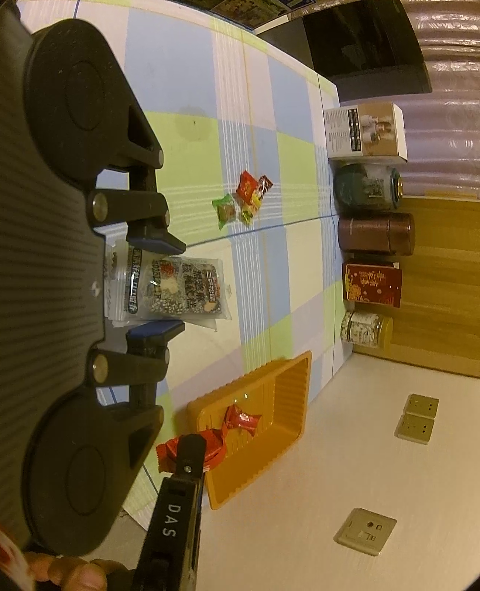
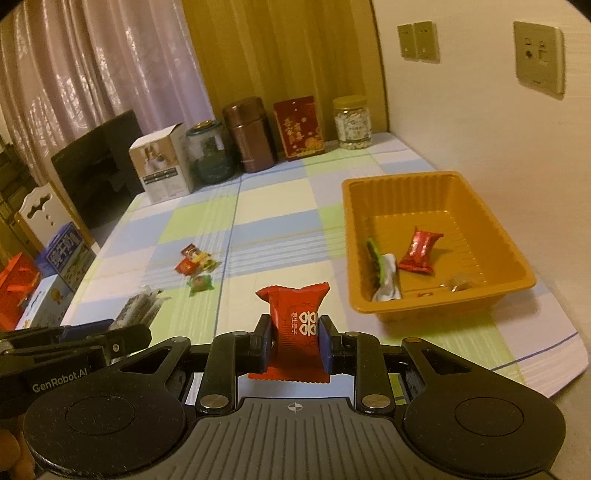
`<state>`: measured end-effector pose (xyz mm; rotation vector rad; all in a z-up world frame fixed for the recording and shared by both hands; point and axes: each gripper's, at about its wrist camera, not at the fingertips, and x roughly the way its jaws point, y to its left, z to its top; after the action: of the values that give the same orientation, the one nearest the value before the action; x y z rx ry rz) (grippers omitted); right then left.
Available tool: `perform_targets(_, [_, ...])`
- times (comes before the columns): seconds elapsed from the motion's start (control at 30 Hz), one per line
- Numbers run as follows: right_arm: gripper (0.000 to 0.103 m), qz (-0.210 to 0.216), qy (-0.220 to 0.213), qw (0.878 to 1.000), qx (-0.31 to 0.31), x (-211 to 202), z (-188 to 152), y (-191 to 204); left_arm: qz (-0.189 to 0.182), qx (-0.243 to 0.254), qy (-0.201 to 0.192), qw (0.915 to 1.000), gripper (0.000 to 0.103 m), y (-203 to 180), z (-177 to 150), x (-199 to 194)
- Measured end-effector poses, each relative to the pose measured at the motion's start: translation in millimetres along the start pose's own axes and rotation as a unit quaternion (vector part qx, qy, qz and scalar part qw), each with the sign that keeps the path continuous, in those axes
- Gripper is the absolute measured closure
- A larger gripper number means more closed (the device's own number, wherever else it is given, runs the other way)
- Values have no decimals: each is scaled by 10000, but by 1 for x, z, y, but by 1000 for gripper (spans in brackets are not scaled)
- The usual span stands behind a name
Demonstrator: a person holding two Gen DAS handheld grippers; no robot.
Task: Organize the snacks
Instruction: 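Carry both held packets over the orange tray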
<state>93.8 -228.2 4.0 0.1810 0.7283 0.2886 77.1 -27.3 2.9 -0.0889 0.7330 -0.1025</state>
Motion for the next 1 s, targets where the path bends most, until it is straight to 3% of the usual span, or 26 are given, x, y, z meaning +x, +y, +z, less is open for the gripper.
perform_targets(1.0, [76,-743,-328,9943,684,-26,22,-104,-734,485,133,9960,69,-96,30,43])
